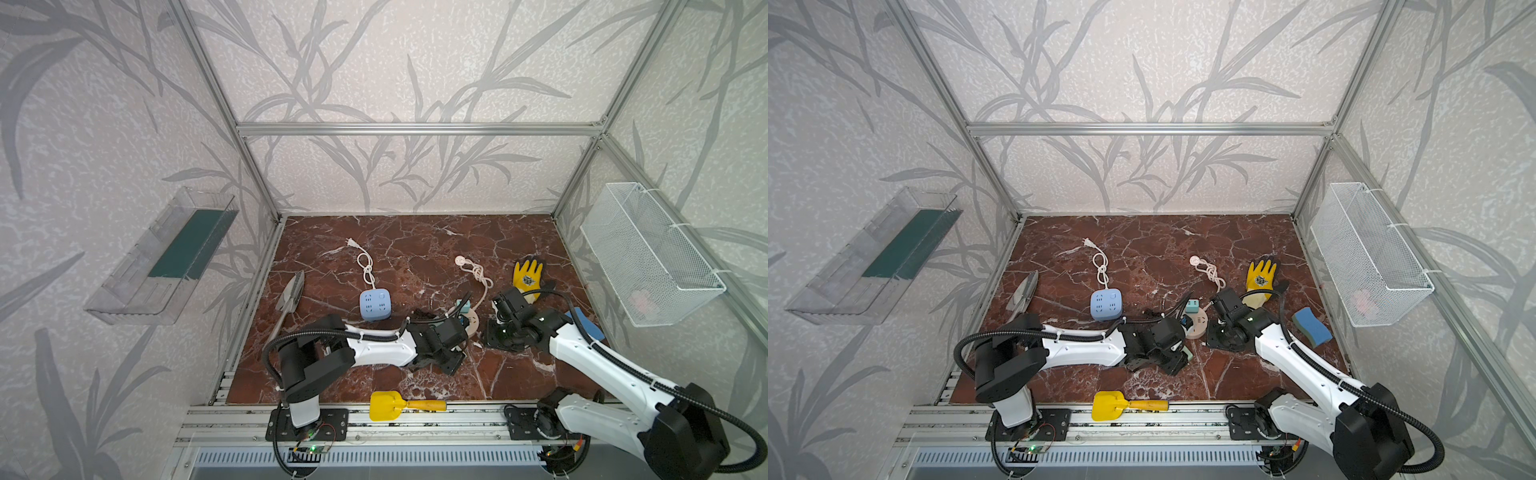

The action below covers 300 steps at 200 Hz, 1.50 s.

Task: Insert plugs into power strip
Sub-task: Pick up the plug from the bottom-center of the table.

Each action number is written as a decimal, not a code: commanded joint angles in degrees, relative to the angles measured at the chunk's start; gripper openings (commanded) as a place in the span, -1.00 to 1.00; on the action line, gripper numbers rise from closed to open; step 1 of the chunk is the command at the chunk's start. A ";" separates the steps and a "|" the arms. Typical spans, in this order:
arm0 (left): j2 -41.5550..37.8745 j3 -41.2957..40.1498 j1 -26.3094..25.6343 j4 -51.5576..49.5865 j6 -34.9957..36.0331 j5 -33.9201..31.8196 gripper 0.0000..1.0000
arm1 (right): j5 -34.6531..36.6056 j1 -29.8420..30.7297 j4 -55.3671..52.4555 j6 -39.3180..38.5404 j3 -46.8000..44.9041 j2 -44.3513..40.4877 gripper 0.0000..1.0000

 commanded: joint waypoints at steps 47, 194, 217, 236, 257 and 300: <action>1.92 1.89 -0.59 -0.71 0.35 -0.37 0.13 | -0.90 -0.43 1.55 -0.21 -0.64 1.07 -0.09; 1.92 1.42 -0.87 -0.78 0.99 -0.73 -0.23 | -2.65 -1.21 2.72 0.02 -0.90 1.17 -0.09; 1.75 1.46 -0.89 -0.68 1.34 -0.80 -0.38 | -3.47 -1.54 2.96 -0.06 -0.95 1.16 -0.09; 1.58 1.47 -0.93 -0.67 1.74 -0.98 -0.69 | -4.62 -2.03 3.26 -0.21 -1.03 1.16 -0.09; 0.77 0.90 -0.92 -0.56 2.33 -1.94 -1.00 | -7.13 -2.86 4.20 -0.51 -1.57 1.16 -0.09; -4.83 -3.68 -0.89 4.59 5.28 0.51 -1.00 | -21.85 -4.19 10.07 -1.02 -4.34 0.81 -0.14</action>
